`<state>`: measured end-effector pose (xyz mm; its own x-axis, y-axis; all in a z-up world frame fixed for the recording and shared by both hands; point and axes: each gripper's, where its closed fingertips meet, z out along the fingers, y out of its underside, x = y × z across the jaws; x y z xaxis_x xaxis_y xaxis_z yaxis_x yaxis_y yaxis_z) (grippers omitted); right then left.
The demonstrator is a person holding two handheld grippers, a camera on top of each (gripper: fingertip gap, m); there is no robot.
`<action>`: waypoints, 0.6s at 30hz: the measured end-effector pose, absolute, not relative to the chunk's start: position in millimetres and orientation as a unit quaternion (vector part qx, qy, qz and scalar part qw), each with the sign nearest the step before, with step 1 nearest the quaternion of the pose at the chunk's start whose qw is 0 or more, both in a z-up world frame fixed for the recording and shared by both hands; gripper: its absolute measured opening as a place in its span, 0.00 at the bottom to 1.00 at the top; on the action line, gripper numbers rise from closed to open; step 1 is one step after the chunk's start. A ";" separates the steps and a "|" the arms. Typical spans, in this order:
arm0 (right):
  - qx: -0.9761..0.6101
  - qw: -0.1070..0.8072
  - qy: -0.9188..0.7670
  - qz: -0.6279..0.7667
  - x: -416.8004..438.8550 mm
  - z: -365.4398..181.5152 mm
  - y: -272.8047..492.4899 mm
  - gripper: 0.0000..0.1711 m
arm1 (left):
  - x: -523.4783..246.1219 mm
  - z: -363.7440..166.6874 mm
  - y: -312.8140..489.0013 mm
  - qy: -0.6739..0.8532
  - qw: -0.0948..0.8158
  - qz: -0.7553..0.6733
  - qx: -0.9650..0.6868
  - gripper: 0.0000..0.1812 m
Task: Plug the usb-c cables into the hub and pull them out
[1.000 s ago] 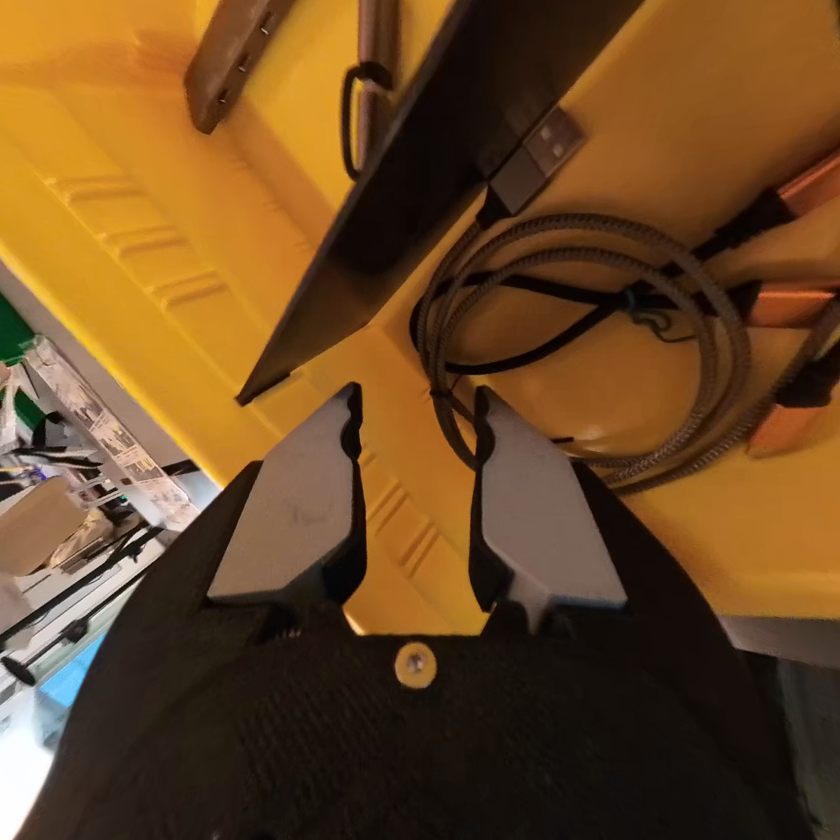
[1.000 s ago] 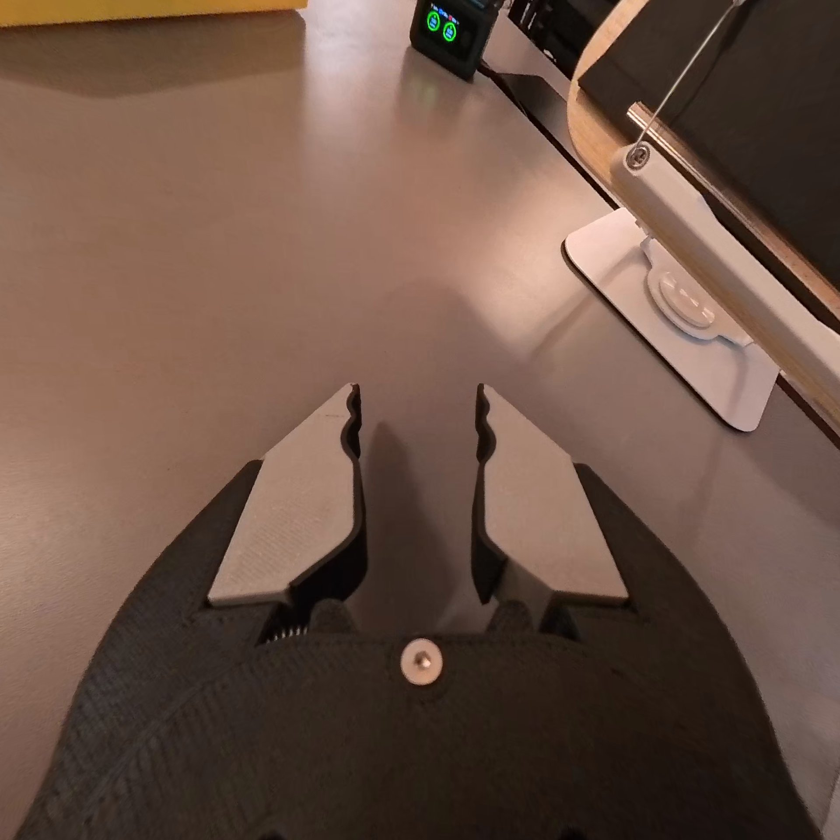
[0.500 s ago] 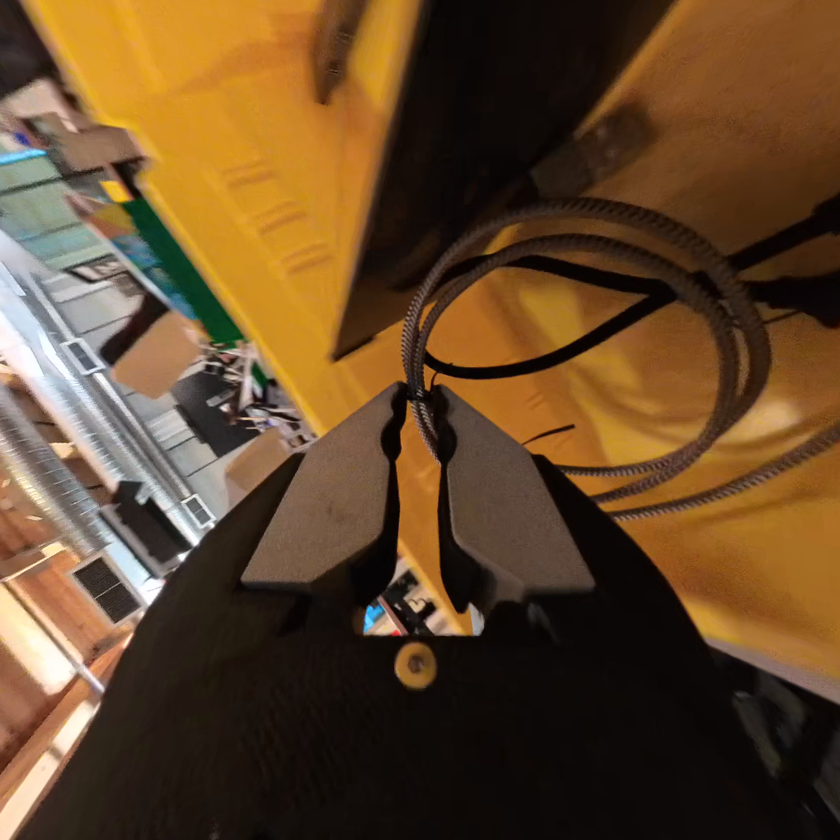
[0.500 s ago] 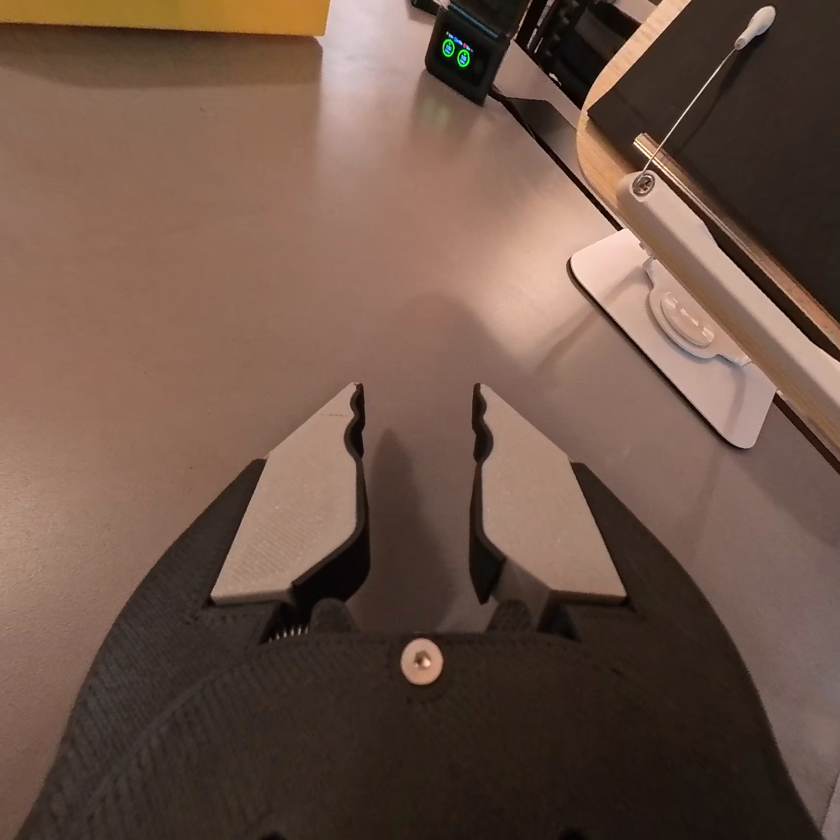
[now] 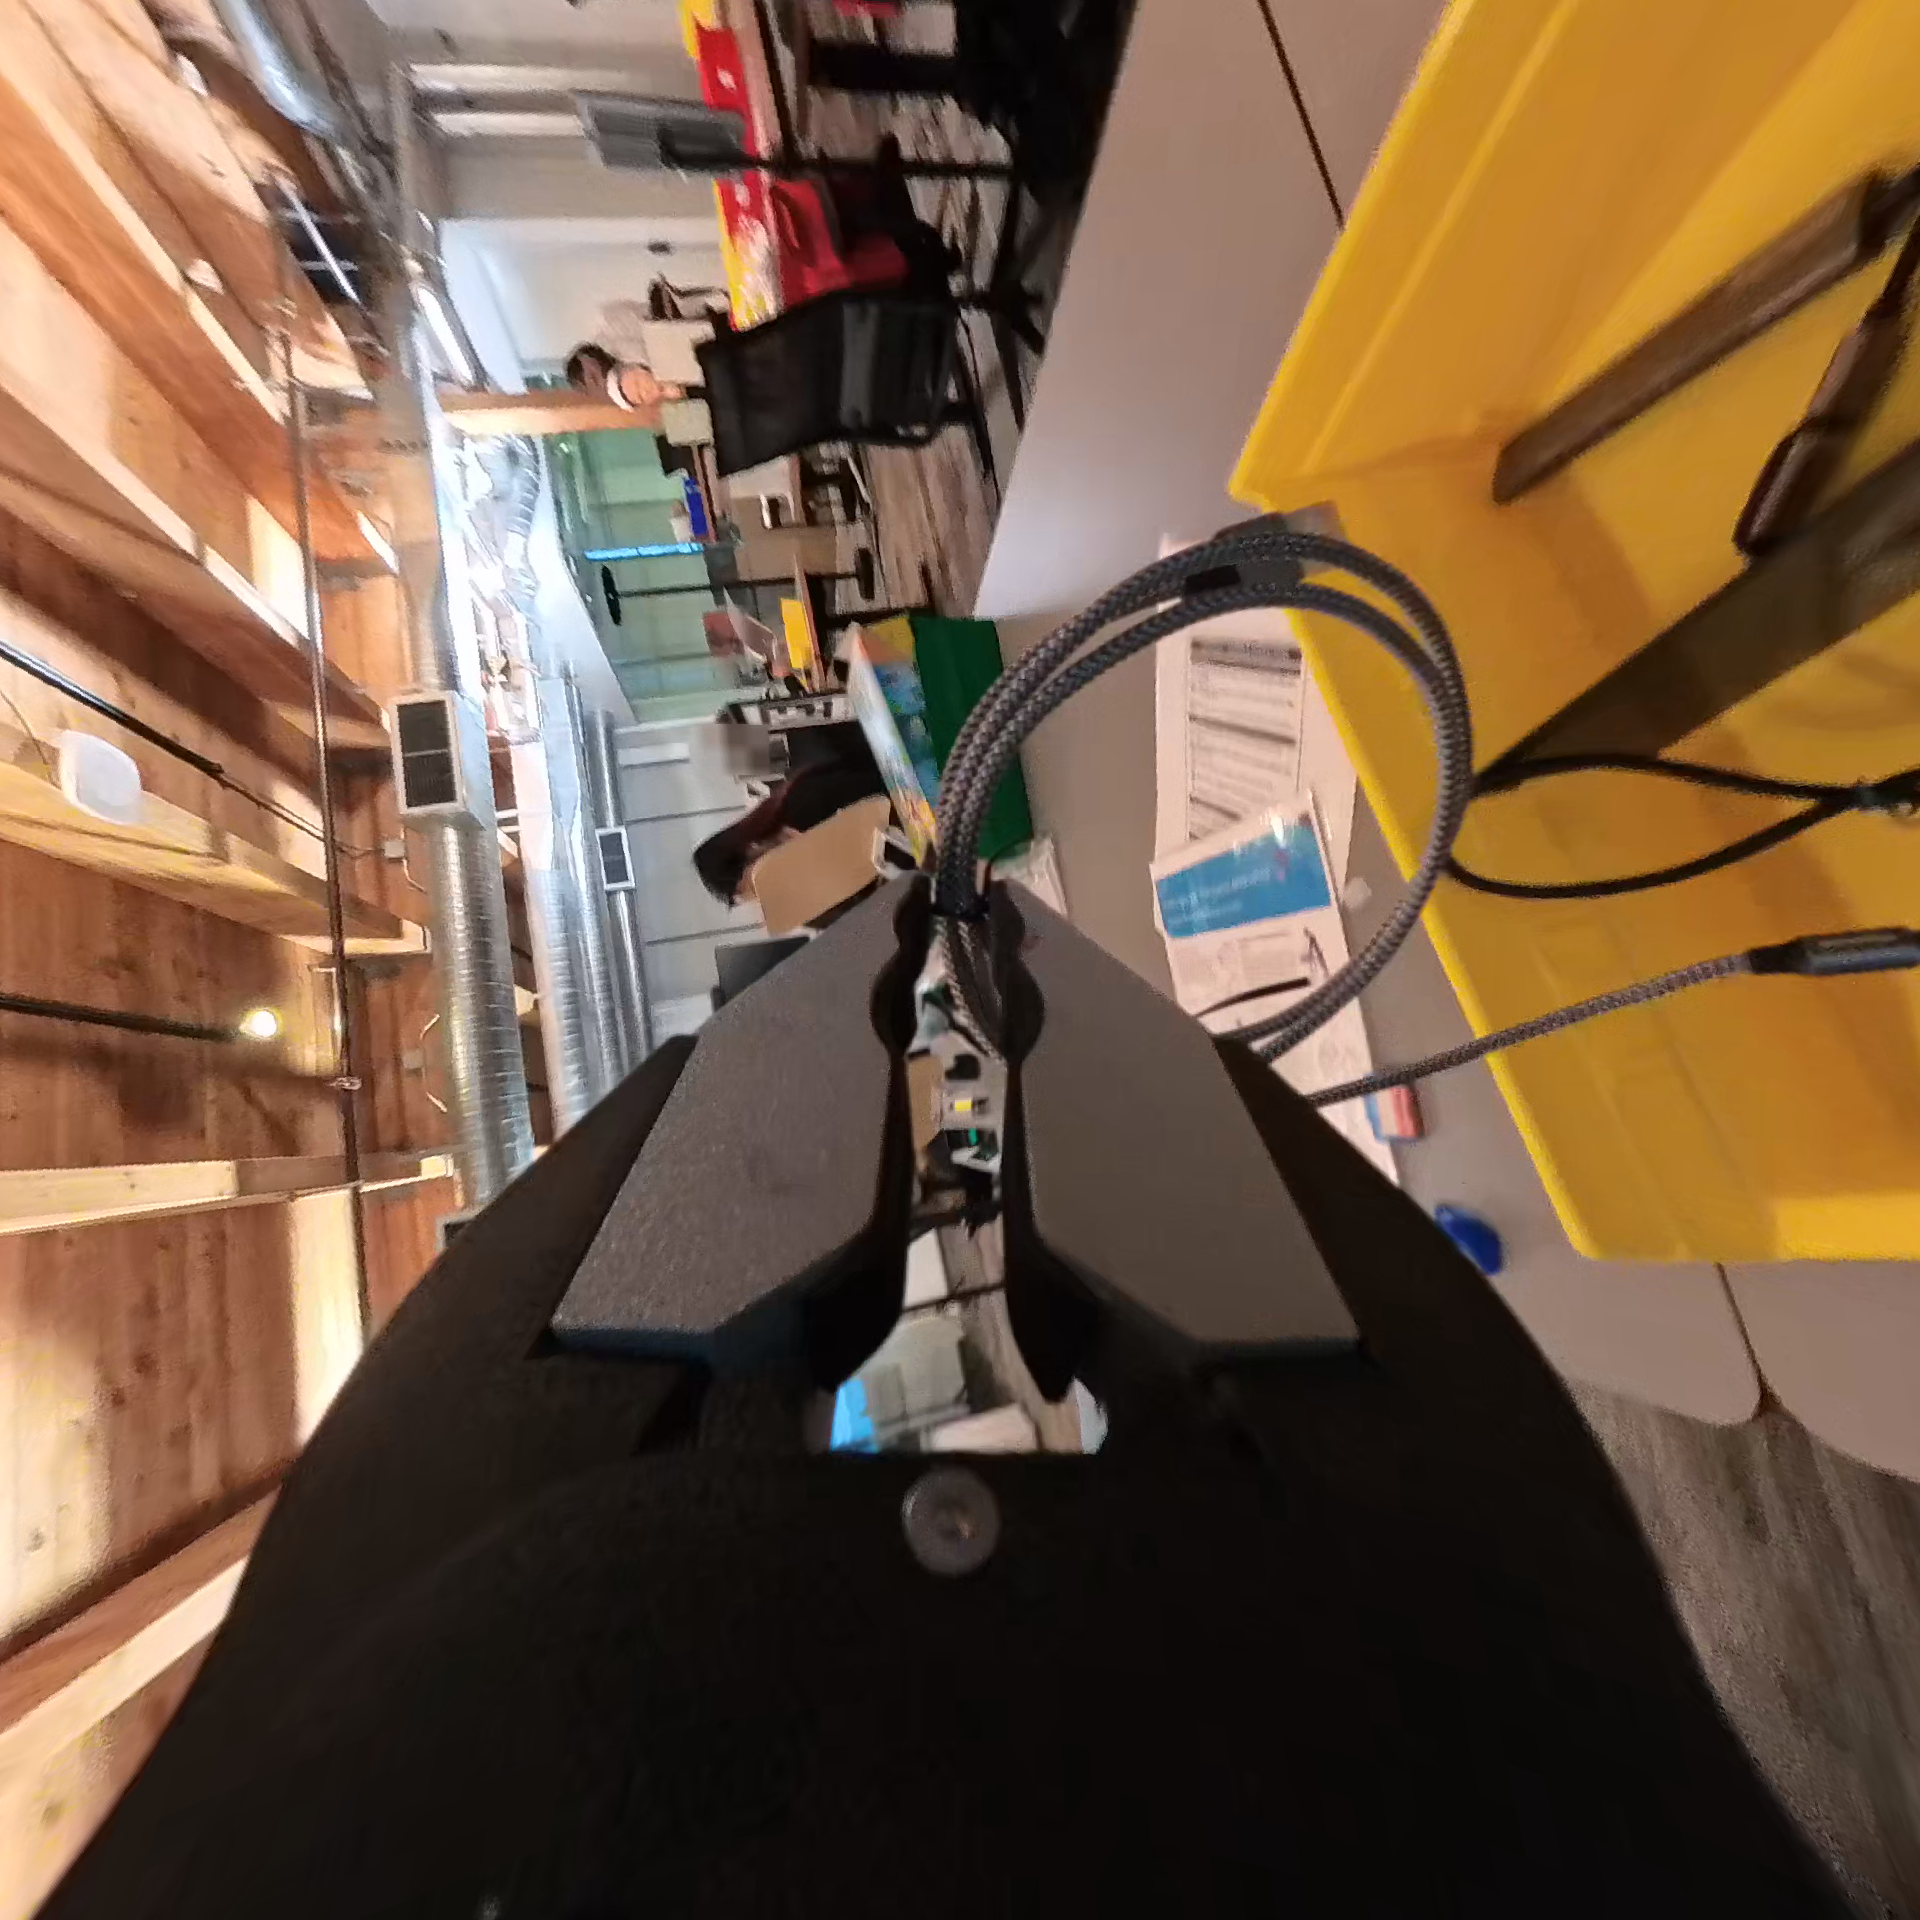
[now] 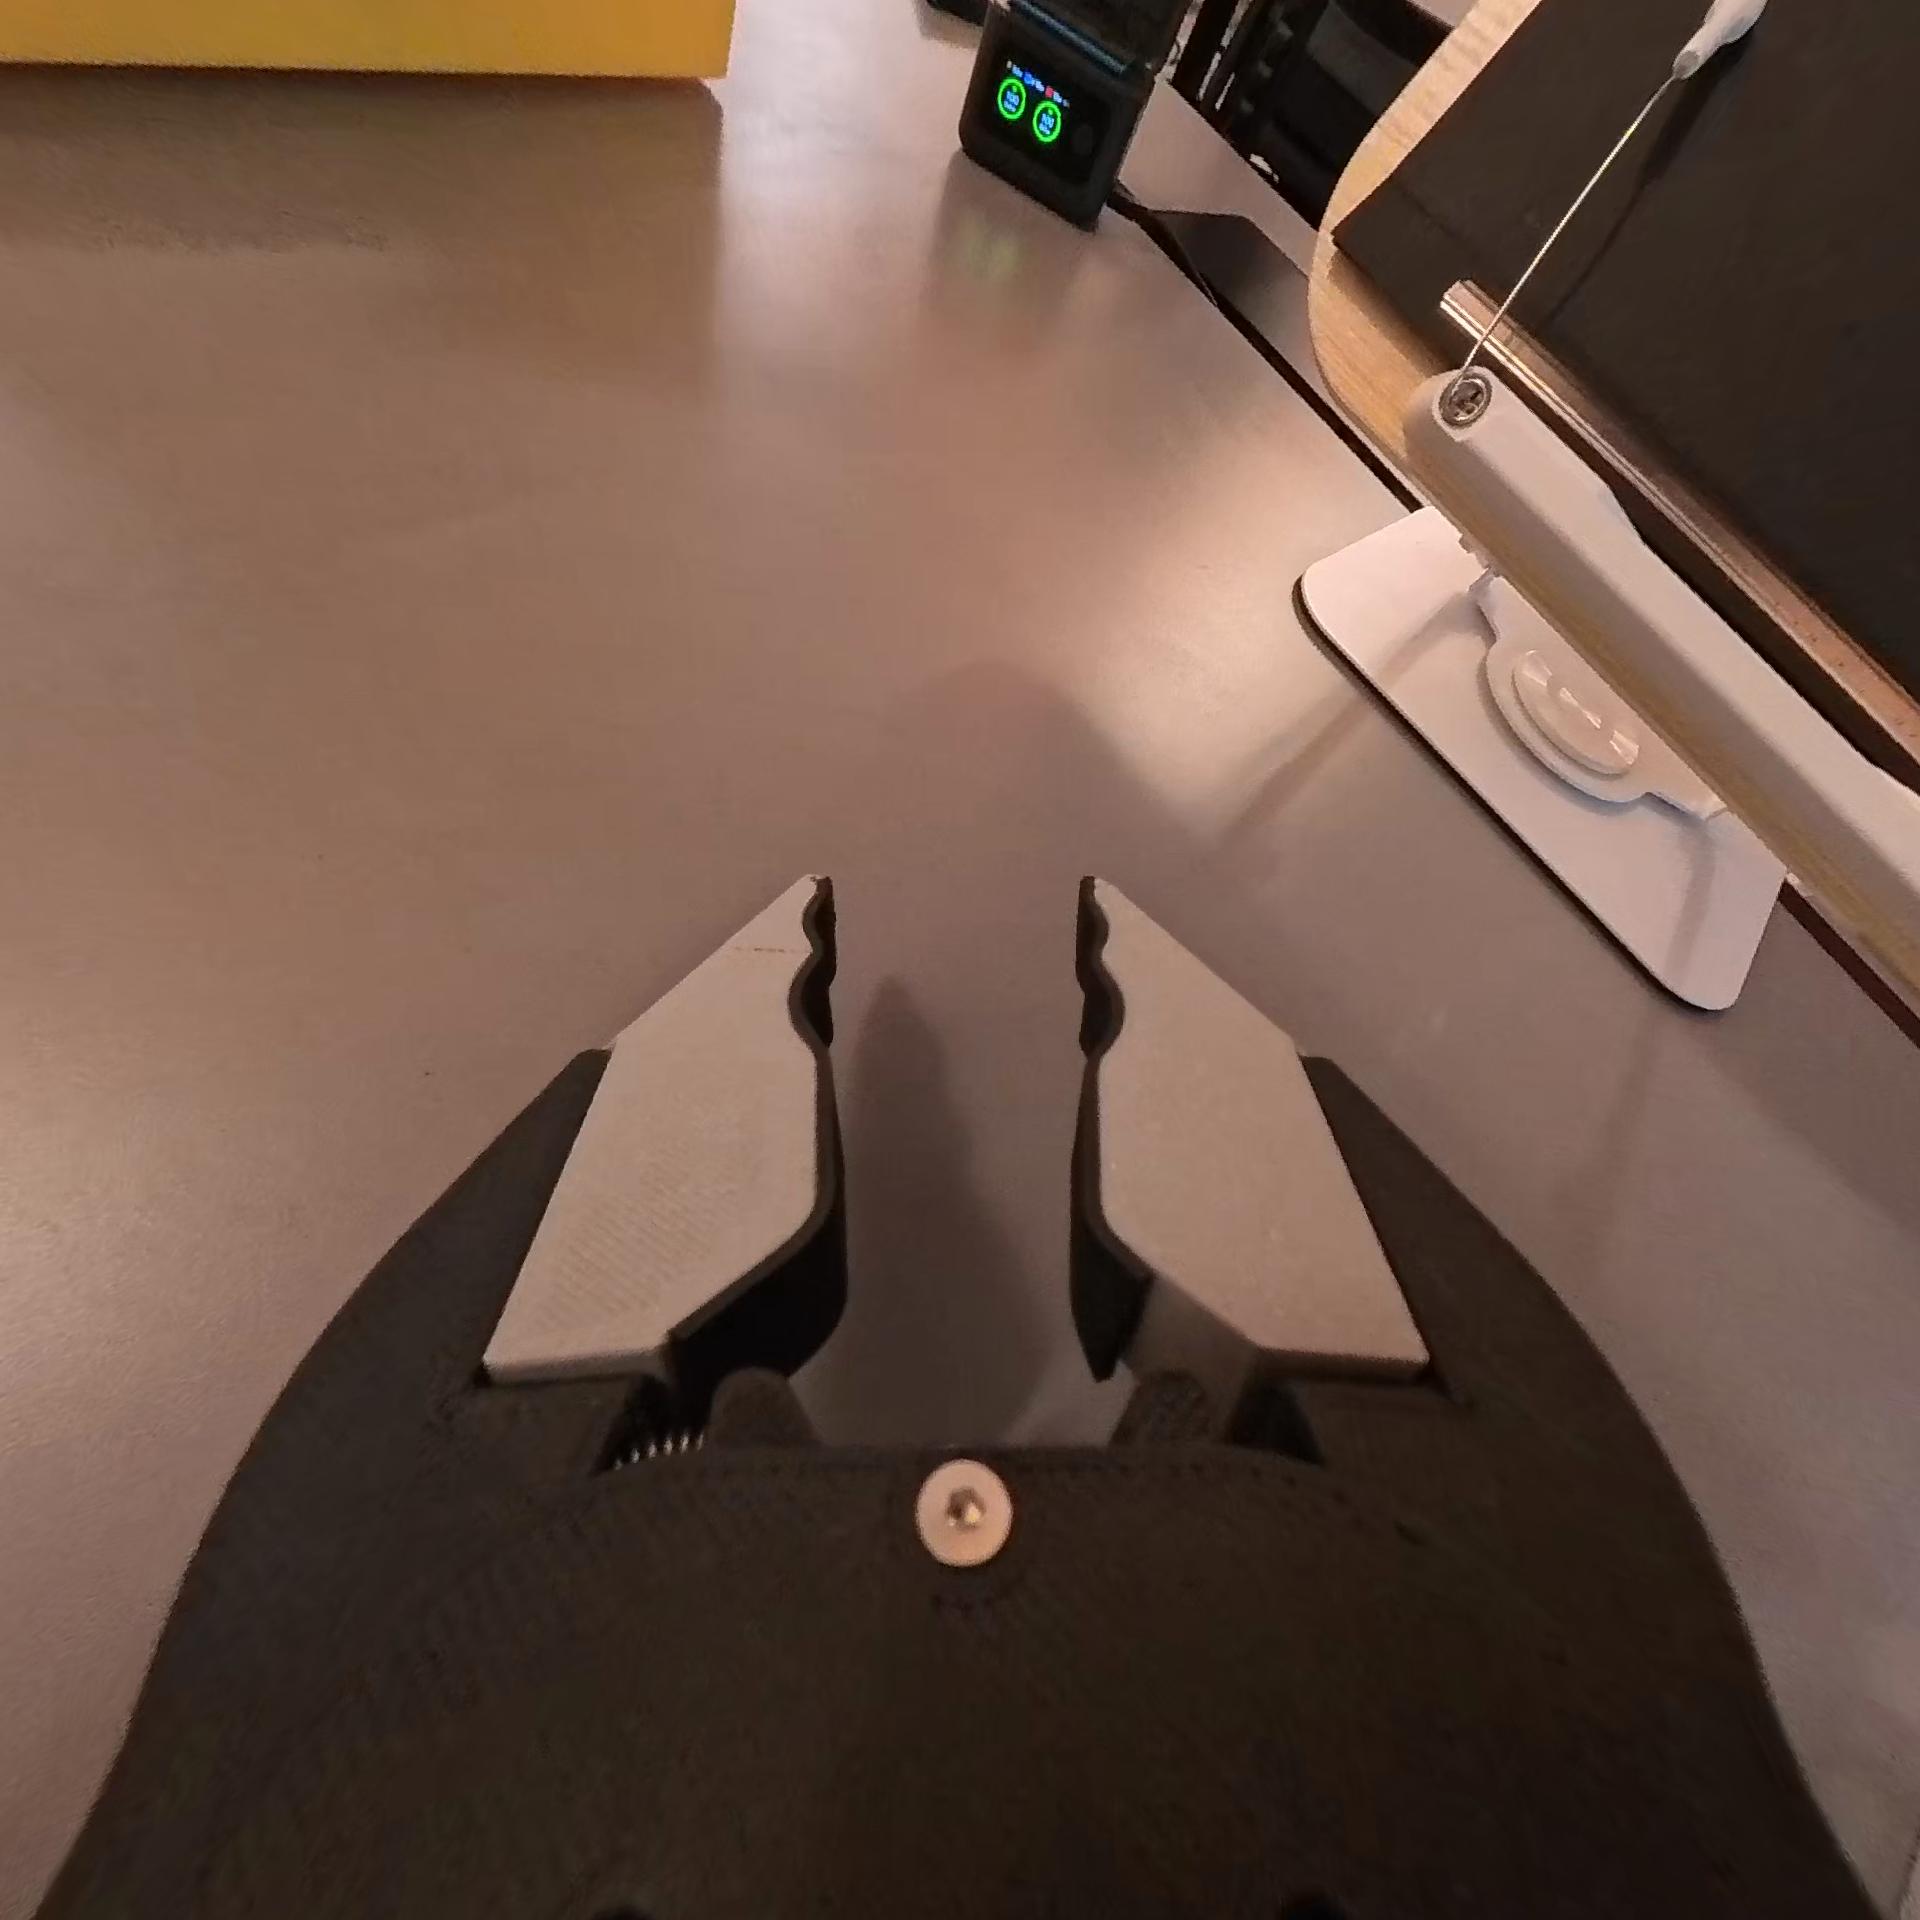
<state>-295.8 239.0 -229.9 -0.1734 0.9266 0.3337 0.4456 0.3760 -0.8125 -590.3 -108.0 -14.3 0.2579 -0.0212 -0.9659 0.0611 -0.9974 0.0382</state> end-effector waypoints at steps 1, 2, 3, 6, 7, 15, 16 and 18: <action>-0.482 0.427 -0.711 0.283 -295.8 -229.3 239.1 0.26 | -584.6 -8.8 -100.7 0.012 0.012 -0.611 0.791 0.05; -0.481 0.428 -0.710 0.283 -295.8 -228.6 239.3 0.26 | -577.6 -5.2 -91.8 0.009 -0.010 -0.610 0.792 0.05; -0.482 0.428 -0.710 0.284 -295.8 -228.3 239.5 0.26 | -570.1 -2.9 -81.9 0.004 -0.032 -0.607 0.794 0.05; -0.483 0.428 -0.709 0.284 -295.7 -228.5 240.5 0.26 | -544.1 -6.1 -47.4 -0.020 -0.089 -0.577 0.812 0.05; -0.484 0.428 -0.709 0.284 -295.7 -228.4 240.8 0.25 | -533.8 -10.4 -33.8 -0.029 -0.110 -0.559 0.821 0.05; -0.484 0.430 -0.709 0.281 -295.2 -228.4 241.9 0.25 | -454.9 -57.4 65.5 -0.086 -0.245 -0.389 0.884 0.05; -0.484 0.429 -0.709 0.281 -295.2 -228.5 242.1 0.25 | -453.5 -56.9 71.2 -0.094 -0.245 -0.394 0.881 0.05; -0.484 0.429 -0.709 0.281 -295.0 -228.4 242.4 0.25 | -458.4 -42.9 76.3 -0.106 -0.237 -0.438 0.860 0.05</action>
